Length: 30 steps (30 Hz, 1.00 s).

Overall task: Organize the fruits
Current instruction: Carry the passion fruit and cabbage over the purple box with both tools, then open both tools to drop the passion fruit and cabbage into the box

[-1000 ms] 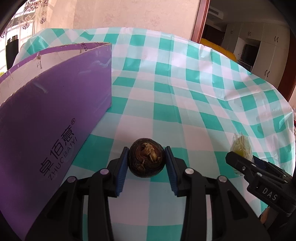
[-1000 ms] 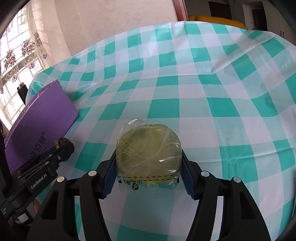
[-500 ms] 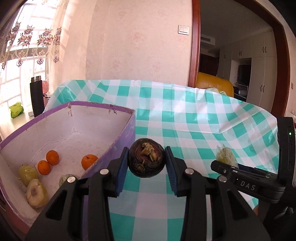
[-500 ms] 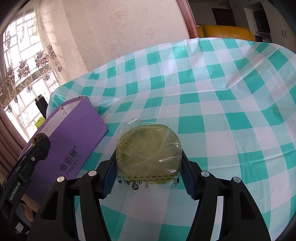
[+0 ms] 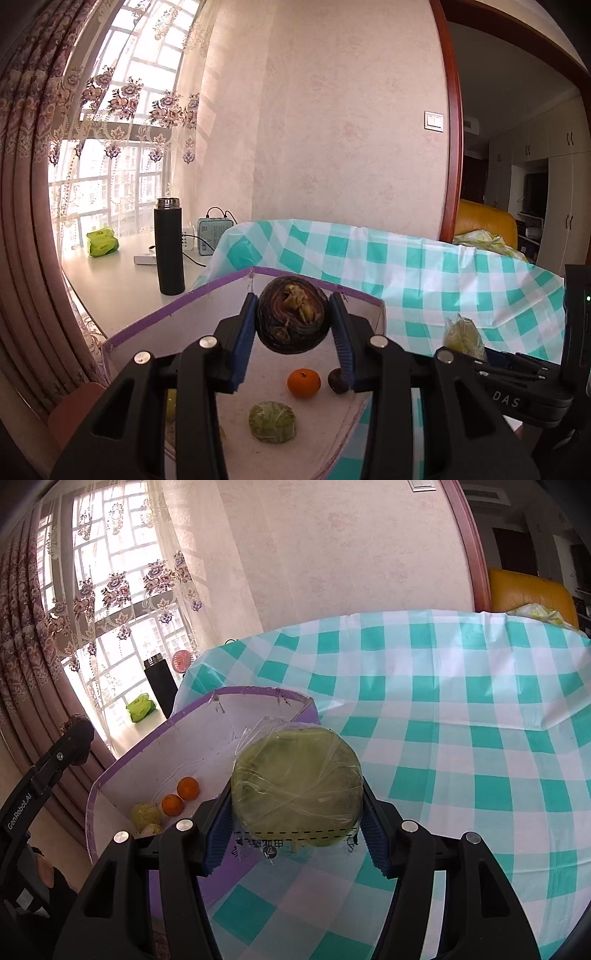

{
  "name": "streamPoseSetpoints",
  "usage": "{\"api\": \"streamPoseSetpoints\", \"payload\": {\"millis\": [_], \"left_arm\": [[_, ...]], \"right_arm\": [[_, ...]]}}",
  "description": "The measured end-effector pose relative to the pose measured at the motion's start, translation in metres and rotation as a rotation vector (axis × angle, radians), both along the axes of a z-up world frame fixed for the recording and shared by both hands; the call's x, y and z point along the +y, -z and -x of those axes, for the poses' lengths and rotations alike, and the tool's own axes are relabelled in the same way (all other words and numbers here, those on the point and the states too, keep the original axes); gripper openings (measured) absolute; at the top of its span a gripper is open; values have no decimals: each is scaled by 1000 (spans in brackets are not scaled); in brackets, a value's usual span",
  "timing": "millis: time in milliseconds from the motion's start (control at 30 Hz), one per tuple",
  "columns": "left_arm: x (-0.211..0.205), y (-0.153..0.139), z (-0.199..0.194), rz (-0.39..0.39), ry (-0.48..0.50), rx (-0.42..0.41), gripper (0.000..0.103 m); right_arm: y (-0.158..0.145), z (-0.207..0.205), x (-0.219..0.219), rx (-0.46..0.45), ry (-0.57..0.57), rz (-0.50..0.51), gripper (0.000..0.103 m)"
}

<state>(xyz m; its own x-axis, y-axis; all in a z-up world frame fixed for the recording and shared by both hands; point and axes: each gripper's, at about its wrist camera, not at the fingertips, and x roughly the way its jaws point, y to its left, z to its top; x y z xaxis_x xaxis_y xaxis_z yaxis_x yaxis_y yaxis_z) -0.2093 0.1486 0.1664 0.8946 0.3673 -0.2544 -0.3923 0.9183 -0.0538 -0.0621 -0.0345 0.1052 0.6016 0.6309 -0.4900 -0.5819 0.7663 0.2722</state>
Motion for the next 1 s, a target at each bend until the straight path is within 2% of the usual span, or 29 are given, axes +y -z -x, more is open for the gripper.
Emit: {"api": "streamPoseSetpoints", "payload": {"millis": [200,333,467,633,800,967,1000], "left_arm": [[47,1,8,12,-99,30,40],[72,8,7,19,-150,82,40],[92,19,0,41,-195,157,40],[118,39,-18,98,-230,305,40],[135,59,-41,135,-198,483,40],[140,79,-57,119,-174,640,40],[138,81,-60,94,-174,663,40]], "right_arm": [[-21,4,53,-47,-109,16,60],[-27,6,93,-77,-175,75,60],[-25,0,130,-71,-229,151,60],[-13,-7,174,-68,-276,339,60],[16,-25,206,-22,-283,555,60],[36,-35,224,17,-319,694,60],[39,-36,227,18,-325,741,60]]}}
